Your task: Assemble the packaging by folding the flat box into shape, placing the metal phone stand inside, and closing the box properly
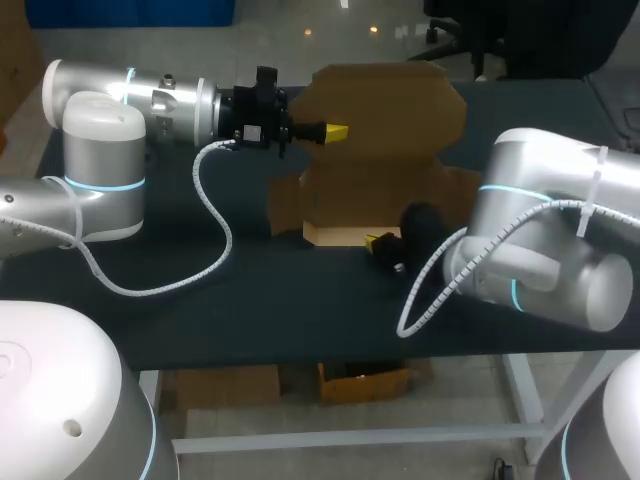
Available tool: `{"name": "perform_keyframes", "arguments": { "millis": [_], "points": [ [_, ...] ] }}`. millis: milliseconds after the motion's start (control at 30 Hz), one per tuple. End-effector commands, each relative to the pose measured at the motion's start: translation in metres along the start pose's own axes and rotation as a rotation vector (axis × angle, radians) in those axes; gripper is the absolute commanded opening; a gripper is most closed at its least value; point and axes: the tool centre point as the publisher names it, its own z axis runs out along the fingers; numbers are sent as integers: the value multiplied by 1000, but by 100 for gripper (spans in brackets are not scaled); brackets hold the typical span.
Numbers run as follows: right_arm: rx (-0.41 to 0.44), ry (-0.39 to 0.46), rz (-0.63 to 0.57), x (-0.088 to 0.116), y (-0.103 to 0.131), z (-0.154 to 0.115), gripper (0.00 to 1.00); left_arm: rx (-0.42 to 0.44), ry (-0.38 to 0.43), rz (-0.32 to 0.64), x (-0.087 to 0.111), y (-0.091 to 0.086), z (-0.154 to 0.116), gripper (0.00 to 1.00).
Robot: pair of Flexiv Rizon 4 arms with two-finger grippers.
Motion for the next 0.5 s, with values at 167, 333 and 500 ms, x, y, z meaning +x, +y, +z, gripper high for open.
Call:
{"name": "perform_keyframes", "arguments": {
  "millis": [167,333,500],
  "points": [
    [-9,-26,5,1,-3,10,0,-1,5,0,-1,1,-1,0],
    [-7,-29,10,-1,-5,12,0,-1,5,0,-1,1,-1,0],
    [-9,-32,17,-3,-7,13,0,-1,5,0,-1,1,-1,0]
  ]
}}
